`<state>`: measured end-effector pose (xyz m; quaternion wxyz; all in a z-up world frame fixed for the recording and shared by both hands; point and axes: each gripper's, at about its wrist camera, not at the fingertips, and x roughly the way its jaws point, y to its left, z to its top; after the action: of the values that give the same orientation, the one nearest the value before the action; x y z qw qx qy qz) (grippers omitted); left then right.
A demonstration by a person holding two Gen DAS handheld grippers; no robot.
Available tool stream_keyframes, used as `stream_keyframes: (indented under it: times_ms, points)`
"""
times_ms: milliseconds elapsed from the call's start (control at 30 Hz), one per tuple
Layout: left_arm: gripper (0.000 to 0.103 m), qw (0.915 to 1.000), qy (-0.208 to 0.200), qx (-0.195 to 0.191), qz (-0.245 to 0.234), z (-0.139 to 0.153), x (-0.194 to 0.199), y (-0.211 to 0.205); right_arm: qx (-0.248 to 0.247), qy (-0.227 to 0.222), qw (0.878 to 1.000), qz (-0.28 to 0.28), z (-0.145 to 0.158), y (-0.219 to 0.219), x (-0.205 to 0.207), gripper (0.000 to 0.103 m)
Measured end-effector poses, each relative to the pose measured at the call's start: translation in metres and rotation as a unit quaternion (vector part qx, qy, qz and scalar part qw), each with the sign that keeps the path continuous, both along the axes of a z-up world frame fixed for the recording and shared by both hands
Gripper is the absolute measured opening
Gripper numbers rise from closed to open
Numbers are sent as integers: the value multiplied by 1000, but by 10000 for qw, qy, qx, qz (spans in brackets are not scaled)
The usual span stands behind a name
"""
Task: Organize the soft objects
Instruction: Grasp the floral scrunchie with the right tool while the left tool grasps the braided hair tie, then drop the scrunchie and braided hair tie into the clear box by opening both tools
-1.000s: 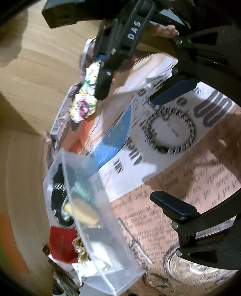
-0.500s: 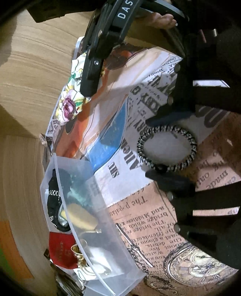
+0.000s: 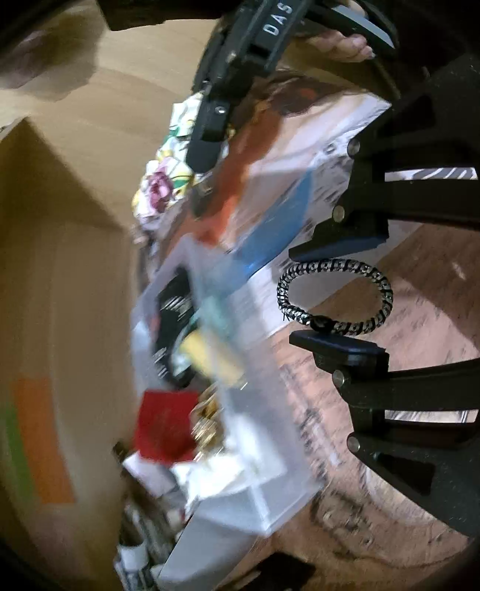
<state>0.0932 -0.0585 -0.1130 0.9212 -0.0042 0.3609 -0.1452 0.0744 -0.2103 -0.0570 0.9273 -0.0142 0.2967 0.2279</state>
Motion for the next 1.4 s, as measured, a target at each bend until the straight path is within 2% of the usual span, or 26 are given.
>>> stream_keyframes:
  times_ms: [333, 500, 667, 933, 1100, 1200, 1267, 1300, 1400]
  points:
    - [38, 9949, -683, -71, 738, 47, 20, 45, -48, -291, 9993, 250, 19, 41, 32, 24]
    - [38, 9917, -822, -55, 987, 61, 37, 62, -194, -271, 9990, 305, 18, 59, 56, 24]
    - [38, 9912, -728, -60, 1102, 59, 57, 71, -319, -69, 9989, 334, 6, 72, 81, 25]
    - [38, 9937, -283, -2, 1084, 29, 93, 67, -577, 378, 9973, 248, -21, 80, 104, 26]
    - [38, 9947, -7, 27, 1025, 13, 103, 65, -695, 463, 9962, 227, -29, 80, 108, 26]
    - [40, 9952, 86, 60, 974, 8, 107, 63, -775, 481, 9956, 219, -32, 81, 108, 36]
    - [49, 9955, 95, 68, 945, 8, 107, 62, -838, 460, 9952, 191, -32, 81, 107, 52]
    - [54, 9956, 102, 58, 926, 7, 107, 62, -859, 441, 9952, 176, -32, 81, 107, 56]
    - [57, 9958, 81, 60, 914, 8, 104, 63, -878, 379, 9953, 134, -30, 79, 104, 66]
